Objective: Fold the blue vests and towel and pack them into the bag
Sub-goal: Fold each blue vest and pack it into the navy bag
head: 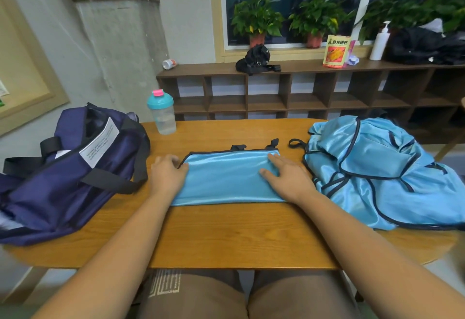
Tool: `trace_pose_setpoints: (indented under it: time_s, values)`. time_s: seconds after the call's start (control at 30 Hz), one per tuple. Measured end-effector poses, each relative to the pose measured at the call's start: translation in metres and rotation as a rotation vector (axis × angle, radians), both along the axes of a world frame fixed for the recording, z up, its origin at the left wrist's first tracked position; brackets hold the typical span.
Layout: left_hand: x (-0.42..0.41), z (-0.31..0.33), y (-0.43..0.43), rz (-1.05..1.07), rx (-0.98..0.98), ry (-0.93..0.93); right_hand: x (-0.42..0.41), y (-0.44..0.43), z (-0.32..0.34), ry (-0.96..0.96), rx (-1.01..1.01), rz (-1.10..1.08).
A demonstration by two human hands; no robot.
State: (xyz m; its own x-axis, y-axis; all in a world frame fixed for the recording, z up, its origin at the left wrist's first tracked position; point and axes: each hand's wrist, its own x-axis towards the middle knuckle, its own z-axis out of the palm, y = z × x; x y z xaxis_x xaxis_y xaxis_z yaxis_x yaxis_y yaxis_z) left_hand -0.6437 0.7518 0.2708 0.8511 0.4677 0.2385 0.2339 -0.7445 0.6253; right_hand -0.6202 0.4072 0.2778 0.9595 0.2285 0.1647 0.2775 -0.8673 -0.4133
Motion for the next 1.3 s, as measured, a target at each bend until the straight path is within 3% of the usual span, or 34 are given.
trace_pose_setpoints:
  time_s: [0.23,0.73,1.0,1.3]
  values:
    - [-0.004,0.01,0.007,0.016,0.035,0.165,0.0,-0.004,0.005,0.013,0.288,-0.011]
    - [-0.012,0.047,0.014,-0.038,-0.184,0.186,0.002,-0.003,-0.001,-0.029,0.239,0.01]
    - [-0.008,0.088,-0.006,-0.301,-0.345,0.157,0.001,-0.005,0.002,0.0,0.415,-0.075]
    - [0.007,0.125,-0.069,-0.476,-0.375,0.114,0.006,-0.006,0.0,-0.029,0.393,-0.234]
